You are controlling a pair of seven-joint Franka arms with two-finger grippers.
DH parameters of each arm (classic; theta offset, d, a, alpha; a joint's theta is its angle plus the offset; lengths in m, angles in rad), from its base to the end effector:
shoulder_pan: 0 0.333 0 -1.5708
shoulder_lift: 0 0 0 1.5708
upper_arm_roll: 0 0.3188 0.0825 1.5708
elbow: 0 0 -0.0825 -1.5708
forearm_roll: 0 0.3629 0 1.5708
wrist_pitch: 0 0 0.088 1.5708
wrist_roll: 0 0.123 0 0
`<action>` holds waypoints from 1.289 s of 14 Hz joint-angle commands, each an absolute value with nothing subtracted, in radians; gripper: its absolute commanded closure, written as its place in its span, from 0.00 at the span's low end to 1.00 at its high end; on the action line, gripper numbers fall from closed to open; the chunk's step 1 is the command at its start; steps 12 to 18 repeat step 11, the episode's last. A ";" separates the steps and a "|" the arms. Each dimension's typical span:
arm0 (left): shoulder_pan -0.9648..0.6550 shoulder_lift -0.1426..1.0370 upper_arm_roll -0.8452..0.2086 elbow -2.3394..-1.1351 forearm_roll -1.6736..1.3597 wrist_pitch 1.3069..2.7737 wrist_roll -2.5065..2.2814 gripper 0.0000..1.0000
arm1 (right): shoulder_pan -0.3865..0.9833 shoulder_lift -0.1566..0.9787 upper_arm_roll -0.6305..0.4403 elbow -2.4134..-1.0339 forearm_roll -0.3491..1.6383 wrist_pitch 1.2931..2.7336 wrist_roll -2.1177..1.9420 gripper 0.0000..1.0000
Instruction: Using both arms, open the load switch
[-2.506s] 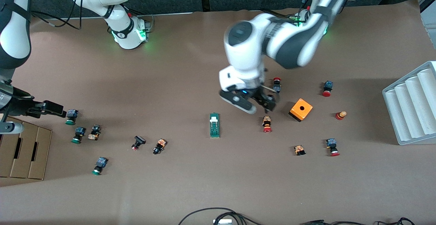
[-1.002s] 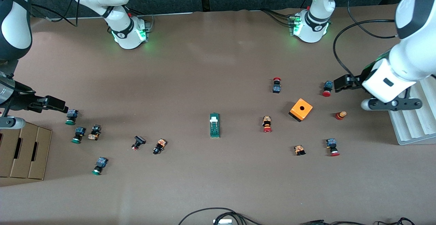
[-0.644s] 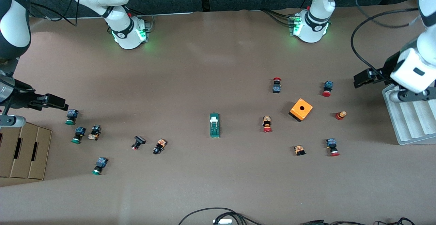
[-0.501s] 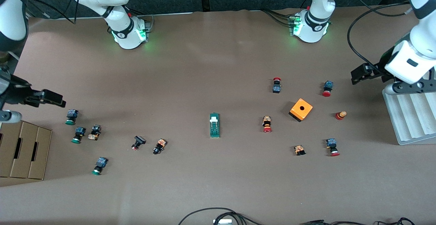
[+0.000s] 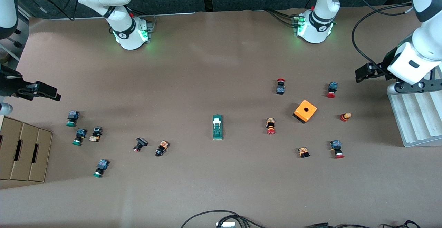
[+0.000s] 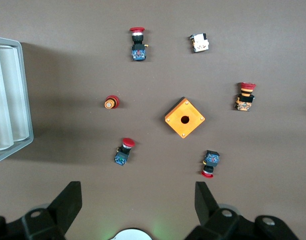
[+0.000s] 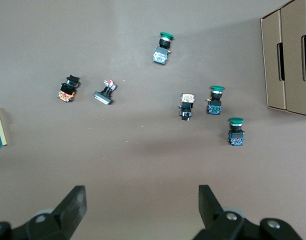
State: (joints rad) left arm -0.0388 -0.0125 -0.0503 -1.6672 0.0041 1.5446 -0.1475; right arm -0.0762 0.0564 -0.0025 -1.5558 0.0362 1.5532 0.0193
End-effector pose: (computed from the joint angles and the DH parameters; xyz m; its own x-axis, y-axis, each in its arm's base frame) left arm 0.5190 -0.0460 0.5727 0.9924 0.0591 -0.1080 0.0571 -0.9981 -0.0208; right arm 0.5456 -0.0385 0.5862 0.9935 -0.0971 -0.0596 -0.0992 -0.9945 -0.0349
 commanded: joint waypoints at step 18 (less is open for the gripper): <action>-0.040 -0.002 -0.040 -1.648 0.012 1.560 -0.155 0.00 | -0.075 0.055 0.006 -1.559 0.025 1.531 0.028 0.00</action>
